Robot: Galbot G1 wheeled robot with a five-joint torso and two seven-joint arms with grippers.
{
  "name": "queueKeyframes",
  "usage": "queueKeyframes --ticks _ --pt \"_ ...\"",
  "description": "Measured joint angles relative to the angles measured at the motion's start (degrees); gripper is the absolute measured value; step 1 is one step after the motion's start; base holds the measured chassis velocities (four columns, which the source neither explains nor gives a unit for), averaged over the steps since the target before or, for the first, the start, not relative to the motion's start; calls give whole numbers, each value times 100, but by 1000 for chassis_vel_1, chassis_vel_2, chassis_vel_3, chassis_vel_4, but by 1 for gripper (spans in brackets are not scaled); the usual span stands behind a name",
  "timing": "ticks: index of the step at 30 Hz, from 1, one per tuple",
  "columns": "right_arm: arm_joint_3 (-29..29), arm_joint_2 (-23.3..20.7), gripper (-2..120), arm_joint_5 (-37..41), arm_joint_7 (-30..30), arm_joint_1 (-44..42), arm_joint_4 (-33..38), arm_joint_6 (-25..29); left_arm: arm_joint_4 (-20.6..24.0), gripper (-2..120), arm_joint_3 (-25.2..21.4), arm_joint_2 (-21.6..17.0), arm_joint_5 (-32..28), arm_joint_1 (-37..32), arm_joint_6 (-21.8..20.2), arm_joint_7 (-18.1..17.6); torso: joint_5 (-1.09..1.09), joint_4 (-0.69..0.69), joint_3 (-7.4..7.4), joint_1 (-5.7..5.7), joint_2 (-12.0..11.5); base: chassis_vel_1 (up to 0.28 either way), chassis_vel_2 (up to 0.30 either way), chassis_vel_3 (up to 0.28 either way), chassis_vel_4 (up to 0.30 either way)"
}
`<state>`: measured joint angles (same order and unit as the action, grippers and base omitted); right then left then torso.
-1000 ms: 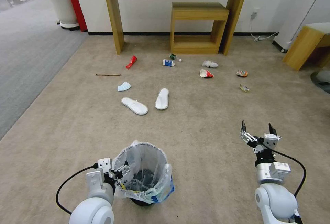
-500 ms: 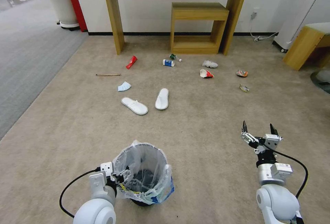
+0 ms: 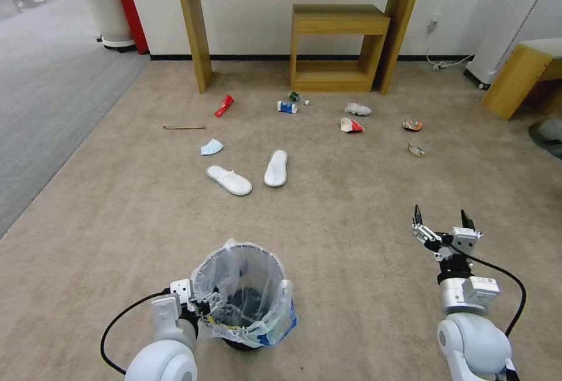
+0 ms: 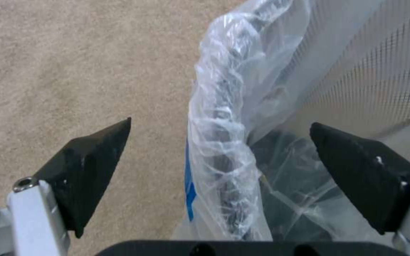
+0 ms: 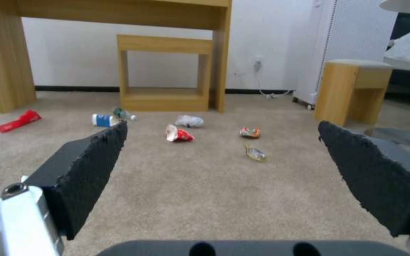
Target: Pick up the trash bin and place the garbage on the floor into it.
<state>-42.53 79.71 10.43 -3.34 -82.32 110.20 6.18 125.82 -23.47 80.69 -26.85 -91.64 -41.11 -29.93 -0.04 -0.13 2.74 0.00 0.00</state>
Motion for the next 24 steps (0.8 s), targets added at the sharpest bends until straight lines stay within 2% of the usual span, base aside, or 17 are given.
queueKeyframes --ticks 15,18,21,22,24 --pt "-28 -1 100 0 -1 -49 26 50 -136 94 45 75 21 -20 -2 -12 0 0 0 0 0 0 0 0 0" --pt "-29 3 100 -1 -1 -49 26 55 -152 87 47 77 23 -20 -2 -14 0 0 0 0 0 0 0 0 0" --pt "-31 8 100 -4 -1 -49 25 62 -177 73 47 80 24 -18 -2 -15 0 0 0 0 0 0 0 0 0" --pt "-31 8 100 -4 -1 -49 25 62 -177 73 47 80 24 -18 -2 -15 0 0 0 0 0 0 0 0 0" --pt "-33 10 100 -6 -1 -49 22 67 -187 64 50 83 23 -14 -4 -15 0 0 0 0 0 0 0 0 0"
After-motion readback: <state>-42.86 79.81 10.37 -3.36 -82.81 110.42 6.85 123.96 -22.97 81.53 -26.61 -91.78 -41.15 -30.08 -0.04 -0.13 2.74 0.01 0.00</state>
